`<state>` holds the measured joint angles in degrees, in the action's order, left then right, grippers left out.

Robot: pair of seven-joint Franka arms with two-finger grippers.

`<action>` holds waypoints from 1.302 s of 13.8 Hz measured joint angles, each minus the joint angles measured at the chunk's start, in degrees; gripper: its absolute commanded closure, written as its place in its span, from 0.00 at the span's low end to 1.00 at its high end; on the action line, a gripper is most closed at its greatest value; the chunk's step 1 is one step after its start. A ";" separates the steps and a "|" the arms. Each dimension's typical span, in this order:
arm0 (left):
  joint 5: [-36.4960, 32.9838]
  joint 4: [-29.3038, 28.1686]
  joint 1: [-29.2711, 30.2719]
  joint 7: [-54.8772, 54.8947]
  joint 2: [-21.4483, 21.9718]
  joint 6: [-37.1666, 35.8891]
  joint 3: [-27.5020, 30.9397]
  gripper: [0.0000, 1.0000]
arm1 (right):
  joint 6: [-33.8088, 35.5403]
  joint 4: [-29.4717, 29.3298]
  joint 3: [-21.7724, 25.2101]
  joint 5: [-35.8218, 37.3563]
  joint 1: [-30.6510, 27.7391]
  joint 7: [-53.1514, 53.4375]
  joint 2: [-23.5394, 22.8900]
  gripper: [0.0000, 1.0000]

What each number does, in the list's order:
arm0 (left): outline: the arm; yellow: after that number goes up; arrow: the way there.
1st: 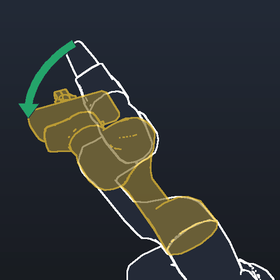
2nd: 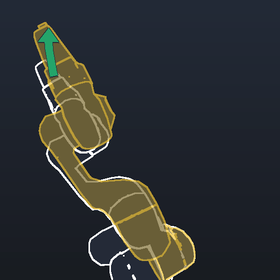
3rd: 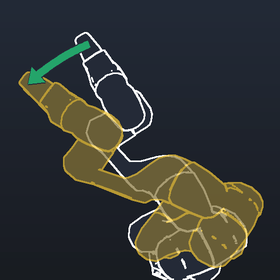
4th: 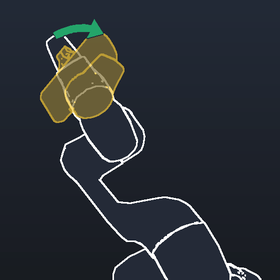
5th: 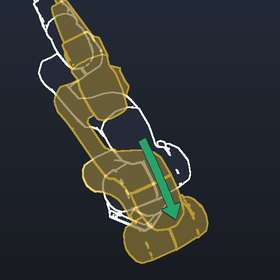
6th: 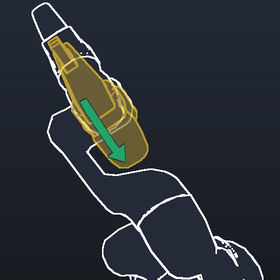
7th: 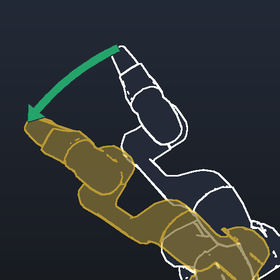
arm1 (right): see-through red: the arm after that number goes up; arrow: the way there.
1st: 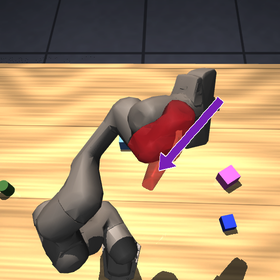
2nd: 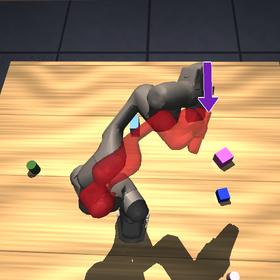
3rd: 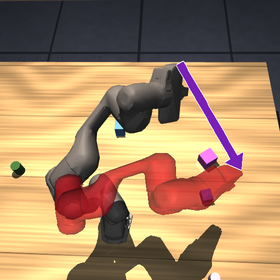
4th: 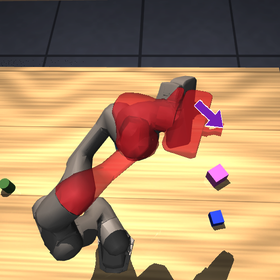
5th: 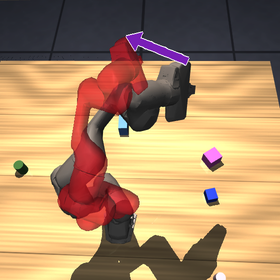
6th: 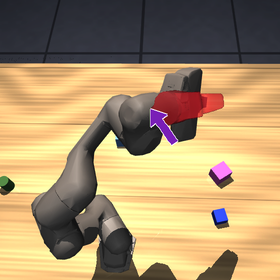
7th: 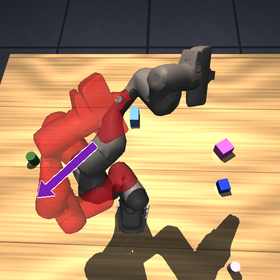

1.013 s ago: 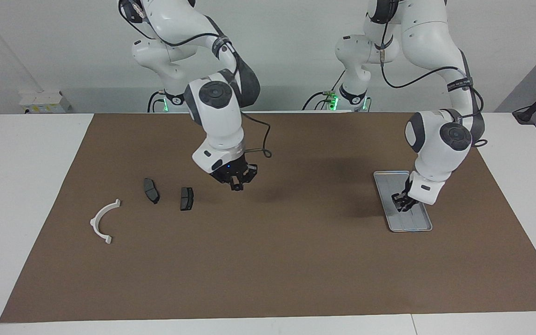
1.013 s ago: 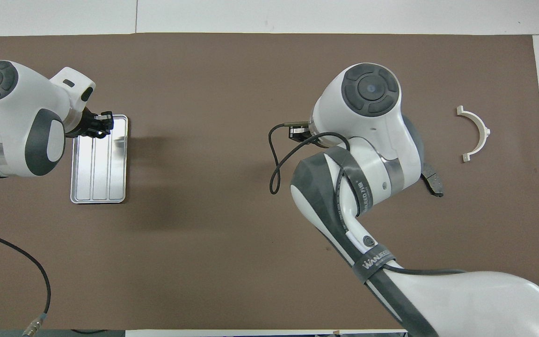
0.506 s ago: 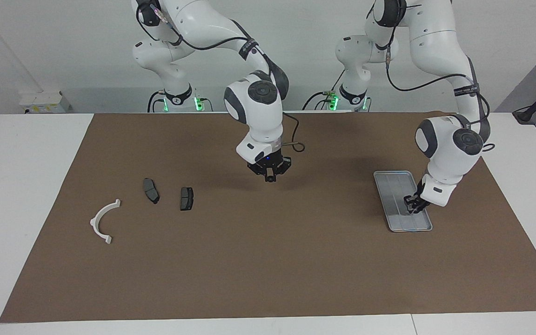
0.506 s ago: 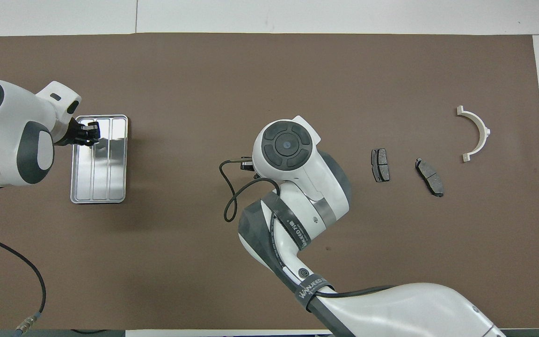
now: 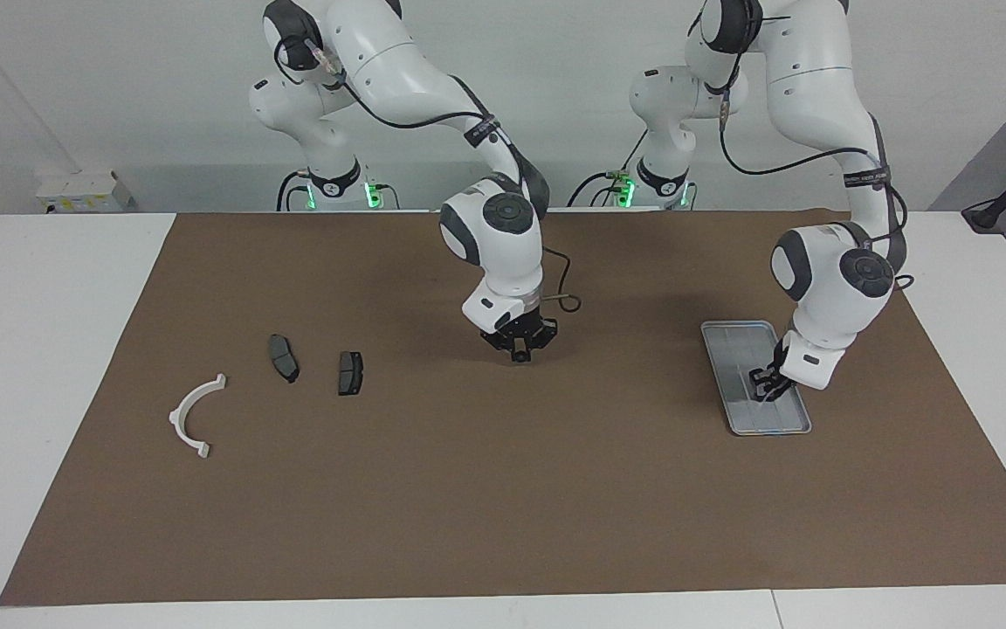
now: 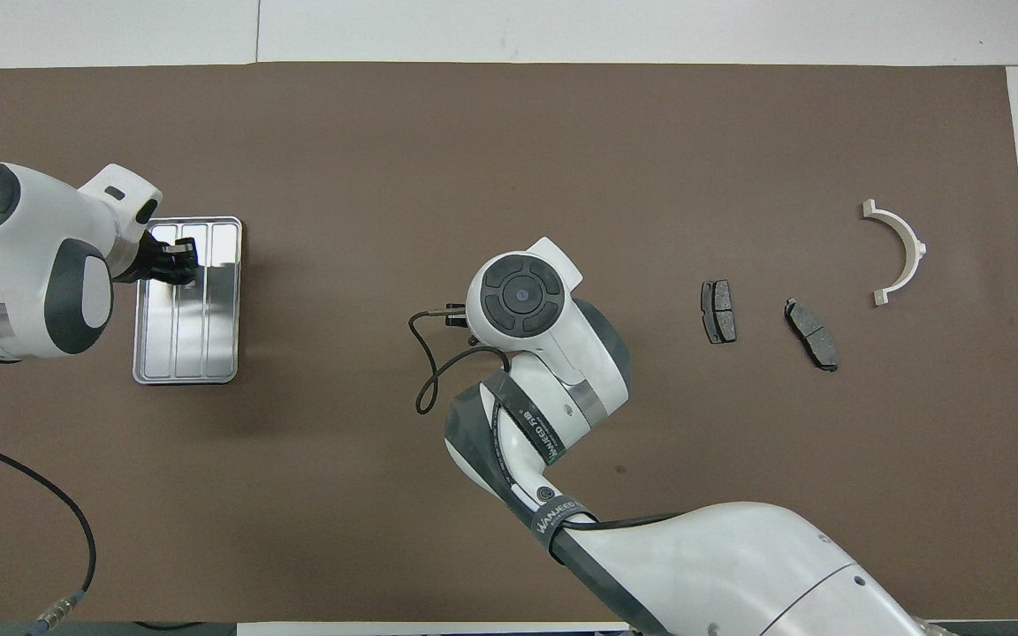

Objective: Pick bearing gear from pile to tray

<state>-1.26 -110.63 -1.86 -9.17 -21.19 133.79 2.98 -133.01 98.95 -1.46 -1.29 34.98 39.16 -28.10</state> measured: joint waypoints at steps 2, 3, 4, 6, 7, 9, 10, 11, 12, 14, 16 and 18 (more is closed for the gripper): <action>0.10 -0.07 0.02 0.00 0.02 0.11 0.00 0.28 | -0.26 0.65 0.04 0.00 -0.08 0.00 0.00 0.86; 0.13 -0.14 0.03 0.00 0.02 0.33 0.00 0.17 | -0.61 0.97 0.05 0.00 -0.08 0.00 0.00 0.83; 0.13 -0.16 0.03 0.00 0.02 0.39 0.01 0.13 | -1.28 1.34 0.05 0.00 -0.08 0.00 0.00 0.78; 0.15 -0.17 0.04 0.15 -0.01 0.39 0.00 0.07 | -2.89 2.55 0.12 0.00 -0.13 0.01 -0.01 0.65; 0.16 0.04 0.03 0.20 0.00 0.37 -0.09 0.03 | -3.26 2.92 0.23 -0.01 -0.16 0.01 -0.01 0.63; 0.37 2.02 -0.02 0.20 0.23 -1.94 -0.68 0.00 | -3.29 3.06 0.38 -0.03 -0.17 0.02 -0.01 0.34; 0.51 3.80 -0.13 0.10 0.55 -4.67 -1.16 0.00 | -3.29 3.06 0.41 -0.04 -0.18 0.02 -0.01 0.27; 0.65 5.40 -0.50 -0.50 1.16 -7.31 -1.63 0.00 | -3.29 3.06 0.46 -0.04 -0.22 0.03 -0.01 0.25; 0.71 6.46 -1.25 -1.85 1.92 -9.15 -1.87 0.00 | -3.29 3.02 0.51 -0.04 -0.31 0.03 0.00 0.25; 0.83 7.05 -3.93 -6.97 3.57 -11.07 -2.14 0.00 | -2.72 2.37 0.60 -0.04 -1.14 0.05 0.28 0.24; 0.84 7.05 -8.15 -14.06 4.42 -12.50 -2.21 0.00 | 0.07 0.61 0.78 0.05 -3.45 -0.18 1.42 0.24; 0.85 7.08 -12.36 -21.12 4.70 -12.88 -2.26 0.00 | 2.98 -1.25 0.87 0.07 -7.32 -3.75 3.26 0.23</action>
<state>-0.41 -103.55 -14.22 -30.29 -16.49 120.91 0.71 -130.04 97.70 -0.59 -1.22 27.66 35.41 -24.84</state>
